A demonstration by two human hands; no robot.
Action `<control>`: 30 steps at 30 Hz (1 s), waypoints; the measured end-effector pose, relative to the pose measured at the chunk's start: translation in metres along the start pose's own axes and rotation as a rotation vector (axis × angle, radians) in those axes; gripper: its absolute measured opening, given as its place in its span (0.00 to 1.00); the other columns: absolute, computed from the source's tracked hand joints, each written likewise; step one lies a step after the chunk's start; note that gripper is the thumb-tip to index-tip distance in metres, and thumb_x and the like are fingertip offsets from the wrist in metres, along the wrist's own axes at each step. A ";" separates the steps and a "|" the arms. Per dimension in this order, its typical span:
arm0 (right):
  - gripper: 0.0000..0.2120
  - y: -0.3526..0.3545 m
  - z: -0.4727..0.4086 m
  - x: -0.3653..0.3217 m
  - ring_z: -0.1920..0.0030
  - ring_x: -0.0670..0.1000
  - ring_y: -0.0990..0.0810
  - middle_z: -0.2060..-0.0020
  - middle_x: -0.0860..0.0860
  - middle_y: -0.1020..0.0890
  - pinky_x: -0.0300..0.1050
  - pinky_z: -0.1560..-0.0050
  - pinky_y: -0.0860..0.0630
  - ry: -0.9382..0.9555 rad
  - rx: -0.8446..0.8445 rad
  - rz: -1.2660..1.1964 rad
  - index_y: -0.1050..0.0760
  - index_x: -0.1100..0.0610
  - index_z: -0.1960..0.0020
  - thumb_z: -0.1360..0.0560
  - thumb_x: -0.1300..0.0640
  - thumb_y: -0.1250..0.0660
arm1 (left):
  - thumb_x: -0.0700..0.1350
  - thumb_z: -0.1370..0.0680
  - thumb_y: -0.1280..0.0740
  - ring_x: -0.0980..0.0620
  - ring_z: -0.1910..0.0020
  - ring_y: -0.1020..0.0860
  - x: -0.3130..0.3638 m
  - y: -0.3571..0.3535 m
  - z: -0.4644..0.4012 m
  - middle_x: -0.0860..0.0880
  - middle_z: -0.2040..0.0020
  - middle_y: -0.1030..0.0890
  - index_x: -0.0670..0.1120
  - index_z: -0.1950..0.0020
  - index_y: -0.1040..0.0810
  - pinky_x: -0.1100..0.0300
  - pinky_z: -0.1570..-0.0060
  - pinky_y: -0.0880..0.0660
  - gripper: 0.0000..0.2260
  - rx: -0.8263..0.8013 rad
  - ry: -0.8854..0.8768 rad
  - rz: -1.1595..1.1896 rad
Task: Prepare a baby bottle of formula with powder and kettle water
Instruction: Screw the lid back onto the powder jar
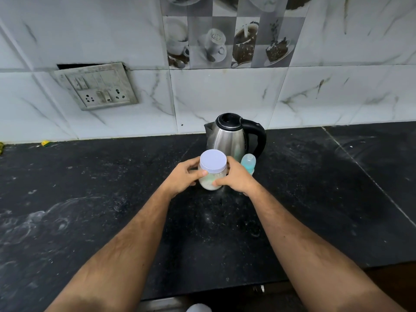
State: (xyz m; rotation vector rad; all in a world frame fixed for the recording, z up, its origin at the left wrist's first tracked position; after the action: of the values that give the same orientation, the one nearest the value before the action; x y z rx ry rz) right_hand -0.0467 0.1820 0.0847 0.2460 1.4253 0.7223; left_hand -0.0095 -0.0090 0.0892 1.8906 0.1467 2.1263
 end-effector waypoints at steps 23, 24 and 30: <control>0.39 -0.022 -0.028 0.036 0.35 0.54 0.26 0.35 0.54 0.24 0.43 0.41 0.29 -0.105 -0.011 0.094 0.35 0.59 0.28 0.34 0.63 0.22 | 0.41 0.19 0.34 0.57 0.34 0.29 -0.047 -0.023 -0.037 0.56 0.29 0.26 0.53 0.23 0.35 0.54 0.34 0.30 0.26 -0.035 0.099 -0.069; 0.39 -0.024 -0.028 0.038 0.35 0.55 0.26 0.35 0.54 0.24 0.42 0.41 0.30 -0.102 -0.008 0.099 0.36 0.59 0.28 0.34 0.63 0.22 | 0.40 0.19 0.34 0.57 0.34 0.29 -0.050 -0.024 -0.039 0.56 0.29 0.26 0.53 0.22 0.35 0.56 0.35 0.30 0.26 -0.041 0.099 -0.070; 0.38 -0.027 -0.016 0.037 0.35 0.55 0.25 0.35 0.55 0.24 0.44 0.38 0.29 -0.065 0.036 0.127 0.36 0.60 0.29 0.34 0.60 0.21 | 0.44 0.22 0.29 0.47 0.25 0.33 -0.066 -0.025 -0.036 0.47 0.22 0.36 0.48 0.20 0.44 0.49 0.25 0.36 0.36 0.026 0.156 -0.060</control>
State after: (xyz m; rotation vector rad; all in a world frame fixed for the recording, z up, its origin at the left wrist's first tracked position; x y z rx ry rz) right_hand -0.0545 0.1789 0.0367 0.3873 1.3703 0.7853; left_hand -0.0347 0.0005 0.0148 1.7099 0.2620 2.2400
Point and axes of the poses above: each hand's wrist, its own z-axis away from the middle knuckle, its own y-axis out of the back of the hand, x = y × z, the point moved 1 cm from there along -z, towards the middle knuckle
